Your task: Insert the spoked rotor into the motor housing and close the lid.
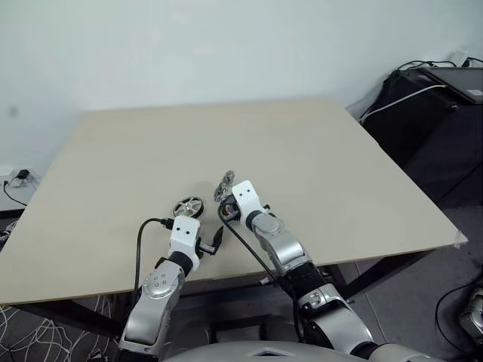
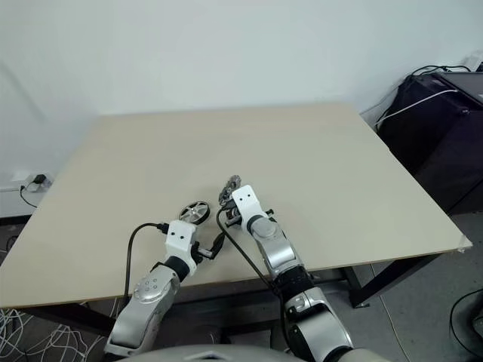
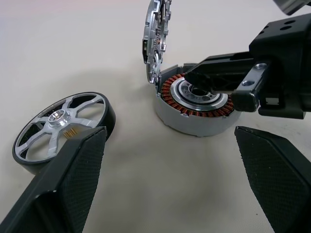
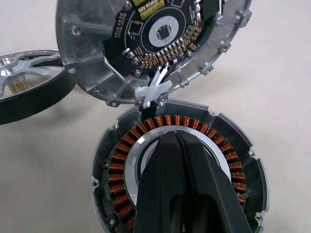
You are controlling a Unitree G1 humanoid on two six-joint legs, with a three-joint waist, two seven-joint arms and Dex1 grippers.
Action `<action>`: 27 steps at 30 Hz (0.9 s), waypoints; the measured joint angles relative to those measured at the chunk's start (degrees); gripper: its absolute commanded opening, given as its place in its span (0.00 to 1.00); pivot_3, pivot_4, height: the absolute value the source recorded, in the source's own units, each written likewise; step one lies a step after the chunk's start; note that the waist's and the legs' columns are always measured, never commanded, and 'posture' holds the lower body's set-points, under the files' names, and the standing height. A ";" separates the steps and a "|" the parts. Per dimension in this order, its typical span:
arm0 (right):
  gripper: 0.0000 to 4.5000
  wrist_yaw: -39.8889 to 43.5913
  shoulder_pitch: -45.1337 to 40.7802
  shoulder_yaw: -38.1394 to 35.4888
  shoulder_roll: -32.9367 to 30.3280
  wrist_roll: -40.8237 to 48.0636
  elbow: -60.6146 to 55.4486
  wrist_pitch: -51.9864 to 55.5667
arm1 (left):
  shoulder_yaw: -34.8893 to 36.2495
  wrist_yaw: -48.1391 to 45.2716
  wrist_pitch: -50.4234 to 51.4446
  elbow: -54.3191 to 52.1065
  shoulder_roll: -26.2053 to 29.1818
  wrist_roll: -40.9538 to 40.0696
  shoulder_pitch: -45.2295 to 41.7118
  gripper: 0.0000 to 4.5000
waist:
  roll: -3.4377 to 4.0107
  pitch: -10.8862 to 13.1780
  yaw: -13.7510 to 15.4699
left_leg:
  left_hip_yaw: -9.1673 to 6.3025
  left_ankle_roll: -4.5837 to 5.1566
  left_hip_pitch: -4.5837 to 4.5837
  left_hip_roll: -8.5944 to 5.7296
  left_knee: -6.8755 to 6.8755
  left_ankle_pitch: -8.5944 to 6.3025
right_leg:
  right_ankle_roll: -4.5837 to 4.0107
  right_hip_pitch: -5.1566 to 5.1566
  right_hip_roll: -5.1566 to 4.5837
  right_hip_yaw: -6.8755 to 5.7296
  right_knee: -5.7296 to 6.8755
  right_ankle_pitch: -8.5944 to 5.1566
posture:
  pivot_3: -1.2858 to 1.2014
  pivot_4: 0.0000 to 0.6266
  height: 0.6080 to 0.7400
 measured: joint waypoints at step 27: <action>0.01 -2.11 0.46 -2.35 -0.14 0.50 -0.65 -0.32 | -0.23 0.06 0.40 -0.25 -0.10 0.04 -0.05 1.00 | 0.00 0.00 -0.01 | -0.05 -0.02 0.00 0.00 -0.01 0.01 | -0.02 0.02 0.00 -0.04 0.00 -0.01 | 0.52 0.00 1.00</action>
